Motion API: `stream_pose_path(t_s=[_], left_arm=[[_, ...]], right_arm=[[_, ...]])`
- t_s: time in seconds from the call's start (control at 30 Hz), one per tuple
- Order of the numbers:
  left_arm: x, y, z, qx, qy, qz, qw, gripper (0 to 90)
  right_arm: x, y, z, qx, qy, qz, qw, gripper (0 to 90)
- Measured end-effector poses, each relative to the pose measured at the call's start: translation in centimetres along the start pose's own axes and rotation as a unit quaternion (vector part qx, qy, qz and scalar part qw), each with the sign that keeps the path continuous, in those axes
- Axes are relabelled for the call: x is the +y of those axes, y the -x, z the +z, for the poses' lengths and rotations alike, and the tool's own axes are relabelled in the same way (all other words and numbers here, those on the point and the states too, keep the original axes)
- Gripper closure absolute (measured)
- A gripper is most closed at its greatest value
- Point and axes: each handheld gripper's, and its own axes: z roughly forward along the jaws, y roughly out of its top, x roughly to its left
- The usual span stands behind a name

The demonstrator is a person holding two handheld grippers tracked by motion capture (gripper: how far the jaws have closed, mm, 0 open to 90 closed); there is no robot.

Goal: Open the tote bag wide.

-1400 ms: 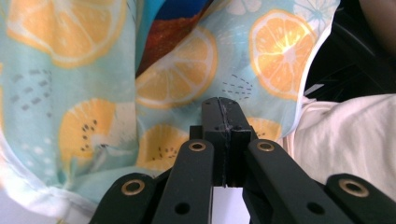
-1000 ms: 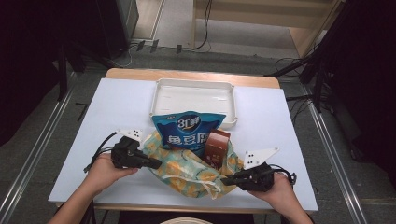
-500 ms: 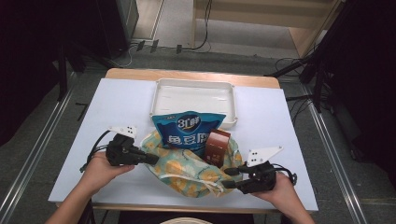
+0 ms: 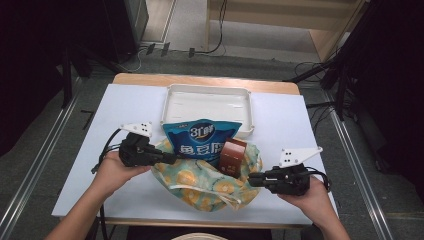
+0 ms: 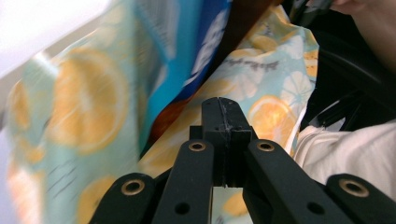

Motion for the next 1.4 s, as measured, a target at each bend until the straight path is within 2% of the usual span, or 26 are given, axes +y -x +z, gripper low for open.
stream_pose_path(t_s=[0.17,0.3,0.5,0.6,0.63,0.7,0.77,0.87,0.93,1.07,1.17,1.3,1.4], left_arm=[[0.3,0.2,0.6,0.016,0.01,0.014,0.9997,90.0],[0.2,-0.1,0.8,0.035,0.01,0.009,0.9993,90.0],[0.0,-0.5,1.4,0.031,0.001,-0.002,0.9995,90.0],[0.0,-0.7,1.3,0.017,0.007,-0.009,0.9998,88.9],[0.0,-0.8,1.3,0.008,0.008,-0.01,0.9999,87.2],[0.0,-0.8,1.5,0.006,0.002,-0.007,1.0,82.5],[0.0,-1.0,1.6,-0.011,-0.007,-0.01,0.9999,73.1],[-0.1,-0.9,1.7,-0.016,-0.019,0.002,0.9997,59.8],[-0.2,-0.9,1.8,-0.023,-0.024,0.002,0.9995,50.7],[-0.4,-0.6,2.0,-0.029,-0.024,0.011,0.9992,38.6],[-0.7,-0.7,2.0,-0.023,-0.036,0.014,0.999,35.5],[-1.0,-0.9,2.1,-0.022,-0.044,0.008,0.9988,32.8],[-1.4,-1.2,2.4,-0.027,-0.051,-0.001,0.9983,34.7]], right_arm=[[-0.3,0.0,1.2,0.011,-0.013,0.005,0.9998,87.8],[-0.5,0.0,1.9,0.012,-0.017,0.009,0.9997,87.9],[-0.2,-0.1,2.0,0.014,-0.012,0.012,0.9998,85.9],[0.0,-0.3,2.0,0.014,-0.007,0.008,0.9999,84.9],[0.1,-0.3,1.9,0.013,-0.007,0.008,0.9999,84.8],[0.1,-0.4,2.0,0.014,-0.009,0.006,0.9998,84.5],[0.0,-0.3,2.2,0.015,-0.01,0.006,0.9998,84.3],[0.0,-0.3,2.3,0.017,-0.012,0.006,0.9998,84.0],[-0.1,-0.3,2.3,0.018,-0.013,0.007,0.9997,83.9],[-0.1,-0.4,2.4,0.021,-0.016,0.008,0.9996,83.4],[-0.2,-0.5,2.5,0.025,-0.02,0.006,0.9995,82.4],[-0.3,-0.7,2.7,0.027,-0.022,0.003,0.9994,81.8],[-0.2,-0.7,2.7,0.027,-0.02,0.004,0.9994,81.1]])
